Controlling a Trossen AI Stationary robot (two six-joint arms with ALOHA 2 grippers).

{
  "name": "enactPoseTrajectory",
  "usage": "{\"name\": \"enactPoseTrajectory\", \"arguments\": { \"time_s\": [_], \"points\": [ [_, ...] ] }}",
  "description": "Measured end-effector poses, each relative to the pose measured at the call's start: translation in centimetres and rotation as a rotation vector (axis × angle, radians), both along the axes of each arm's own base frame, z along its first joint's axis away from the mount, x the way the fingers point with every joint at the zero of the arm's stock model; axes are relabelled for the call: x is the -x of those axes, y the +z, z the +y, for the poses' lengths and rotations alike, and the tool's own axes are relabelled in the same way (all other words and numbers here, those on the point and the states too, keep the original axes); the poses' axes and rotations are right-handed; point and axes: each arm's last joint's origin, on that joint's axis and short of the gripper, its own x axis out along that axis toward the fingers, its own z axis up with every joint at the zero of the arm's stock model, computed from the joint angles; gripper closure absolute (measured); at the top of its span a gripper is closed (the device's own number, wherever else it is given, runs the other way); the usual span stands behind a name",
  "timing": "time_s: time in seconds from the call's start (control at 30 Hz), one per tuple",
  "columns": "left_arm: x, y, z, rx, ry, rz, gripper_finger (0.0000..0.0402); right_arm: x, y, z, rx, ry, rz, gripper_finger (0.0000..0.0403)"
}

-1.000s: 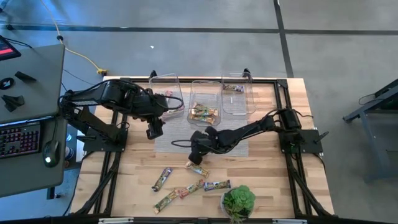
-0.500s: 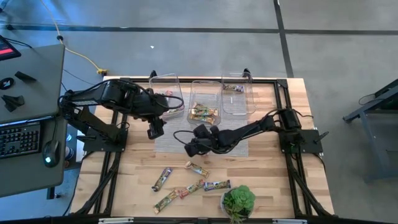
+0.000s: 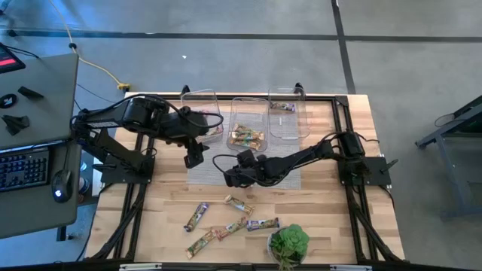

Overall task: Pick and place Granola Bars by type
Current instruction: Put the red granola bar into the left transparent bin

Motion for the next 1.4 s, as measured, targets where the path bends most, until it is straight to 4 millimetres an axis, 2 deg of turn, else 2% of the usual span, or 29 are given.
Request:
{"name": "enactPoseTrajectory", "arguments": {
  "time_s": [0.3, 0.43, 0.6, 0.9, 1.03, 1.17, 1.4],
  "points": [
    [-0.2, 0.1, 0.0, 0.003, 0.000, -0.026, 0.0174, 0.9, -0.5, 0.4, -0.031, -0.015, 0.084, 0.0155],
    [-0.2, 0.1, 0.0, 0.003, 0.000, -0.026, 0.0174, 0.8, -1.1, 1.0, -0.021, 0.027, 0.099, 0.0131],
    [-0.2, 0.1, 0.0, 0.002, 0.001, -0.025, 0.0174, 0.6, -2.6, 1.9, 0.012, 0.057, 0.126, 0.0131],
    [-0.2, 0.1, 0.0, 0.004, -0.001, -0.026, 0.0174, 0.4, -4.4, 1.3, 0.031, 0.044, 0.177, 0.0136],
    [-0.2, 0.1, 0.0, 0.007, -0.003, -0.025, 0.0174, 0.5, -4.5, 1.0, 0.046, 0.048, 0.199, 0.0136],
    [-0.2, 0.1, 0.0, 0.008, -0.003, -0.026, 0.0174, 0.3, -4.5, 1.1, 0.104, 0.164, 0.236, 0.0136],
    [-0.2, 0.1, 0.0, 0.008, -0.003, -0.026, 0.0174, -0.4, -4.3, 1.3, 0.105, 0.214, 0.176, 0.0138]
  ]
}}
